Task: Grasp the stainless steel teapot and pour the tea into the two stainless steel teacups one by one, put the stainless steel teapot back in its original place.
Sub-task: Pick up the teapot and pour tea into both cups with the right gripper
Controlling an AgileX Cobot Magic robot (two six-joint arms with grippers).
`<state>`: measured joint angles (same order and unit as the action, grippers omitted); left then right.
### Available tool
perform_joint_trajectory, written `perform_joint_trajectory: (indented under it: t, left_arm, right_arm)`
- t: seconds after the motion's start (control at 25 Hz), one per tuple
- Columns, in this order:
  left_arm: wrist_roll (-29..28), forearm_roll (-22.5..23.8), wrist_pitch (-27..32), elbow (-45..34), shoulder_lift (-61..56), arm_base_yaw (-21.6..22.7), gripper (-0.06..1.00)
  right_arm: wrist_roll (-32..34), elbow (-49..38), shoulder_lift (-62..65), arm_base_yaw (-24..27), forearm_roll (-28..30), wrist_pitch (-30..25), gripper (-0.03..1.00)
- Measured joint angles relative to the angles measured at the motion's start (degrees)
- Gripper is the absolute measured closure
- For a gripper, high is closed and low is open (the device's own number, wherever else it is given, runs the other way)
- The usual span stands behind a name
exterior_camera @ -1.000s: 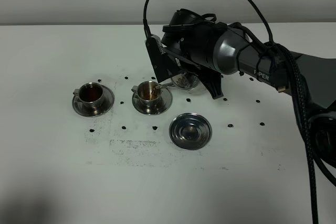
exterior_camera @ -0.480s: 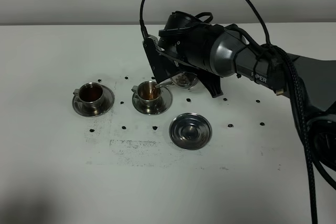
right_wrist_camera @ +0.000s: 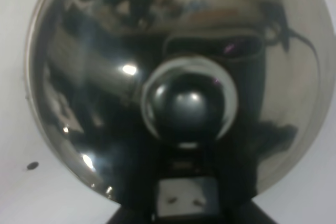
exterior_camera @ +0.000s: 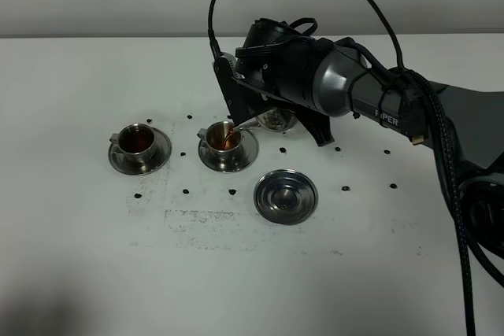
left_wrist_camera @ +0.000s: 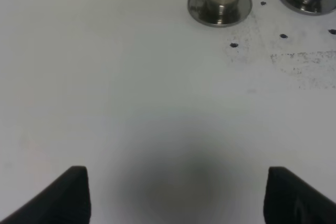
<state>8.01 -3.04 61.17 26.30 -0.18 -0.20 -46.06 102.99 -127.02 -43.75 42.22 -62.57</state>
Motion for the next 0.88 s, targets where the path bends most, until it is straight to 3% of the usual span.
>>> perform_joint_trajectory:
  t: [0.88]
  left_arm:
    - [0.1,0.0,0.0,0.0,0.0,0.0,0.28]
  right_arm:
    - [0.0,0.0,0.0,0.0,1.4,-0.1,0.79]
